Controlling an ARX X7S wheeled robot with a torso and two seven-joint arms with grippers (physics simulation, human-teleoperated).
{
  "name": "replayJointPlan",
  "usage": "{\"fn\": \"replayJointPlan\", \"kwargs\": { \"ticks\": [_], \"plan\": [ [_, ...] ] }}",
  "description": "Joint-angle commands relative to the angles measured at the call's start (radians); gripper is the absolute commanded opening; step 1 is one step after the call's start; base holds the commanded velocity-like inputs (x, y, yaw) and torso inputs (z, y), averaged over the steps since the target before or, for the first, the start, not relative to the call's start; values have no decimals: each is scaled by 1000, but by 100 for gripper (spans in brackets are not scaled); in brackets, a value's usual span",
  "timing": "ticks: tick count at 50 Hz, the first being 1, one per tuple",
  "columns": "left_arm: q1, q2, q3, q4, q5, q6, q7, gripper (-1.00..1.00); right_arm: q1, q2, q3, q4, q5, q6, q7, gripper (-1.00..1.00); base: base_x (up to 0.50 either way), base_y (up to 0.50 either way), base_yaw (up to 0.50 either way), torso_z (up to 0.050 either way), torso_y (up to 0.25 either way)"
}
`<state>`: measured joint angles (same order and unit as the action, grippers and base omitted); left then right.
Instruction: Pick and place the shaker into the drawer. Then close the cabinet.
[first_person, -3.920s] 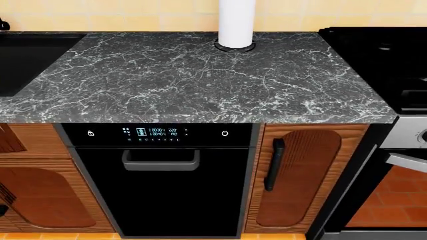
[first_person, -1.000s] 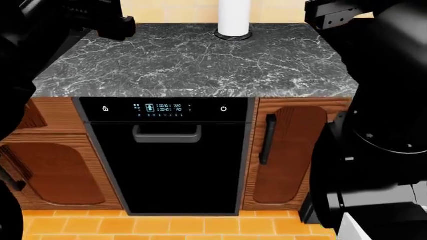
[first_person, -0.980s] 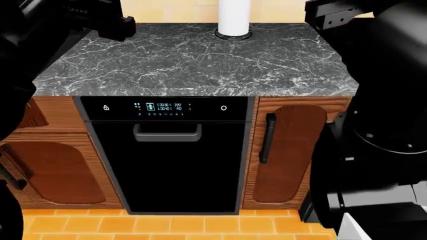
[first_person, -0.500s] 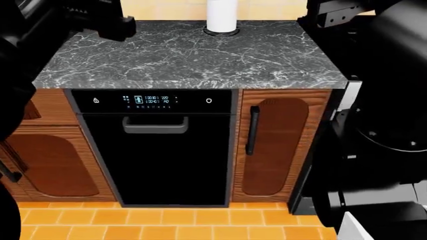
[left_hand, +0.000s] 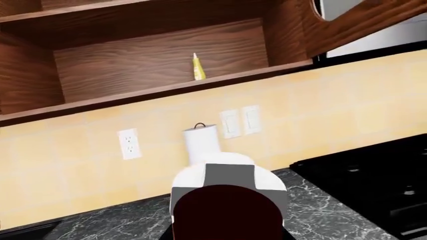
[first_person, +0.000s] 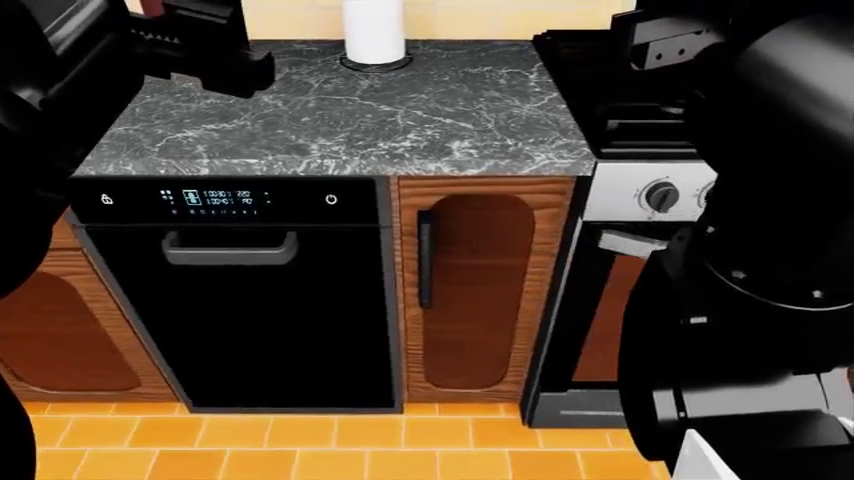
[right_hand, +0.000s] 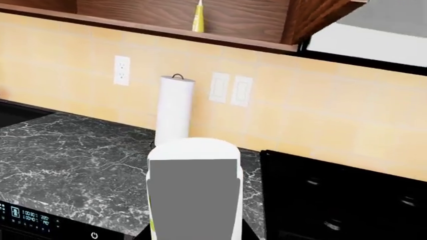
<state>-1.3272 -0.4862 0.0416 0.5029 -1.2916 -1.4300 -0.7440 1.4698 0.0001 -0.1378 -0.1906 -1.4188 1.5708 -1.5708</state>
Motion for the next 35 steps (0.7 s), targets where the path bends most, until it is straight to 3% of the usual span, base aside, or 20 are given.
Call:
{"fn": "replayJointPlan", "kwargs": {
  "ticks": [1, 35],
  "plan": [
    [-9, -1, 0, -4, -38, 1, -36, -100, -2, 0, 3, -4, -5, 0, 0, -100, -15, -500, 0, 0, 10],
    [-30, 3, 48, -16, -84, 30, -85, -100, -5, 0, 12, -4, -7, 0, 0, -100, -17, -500, 0, 0, 1]
  ]
}}
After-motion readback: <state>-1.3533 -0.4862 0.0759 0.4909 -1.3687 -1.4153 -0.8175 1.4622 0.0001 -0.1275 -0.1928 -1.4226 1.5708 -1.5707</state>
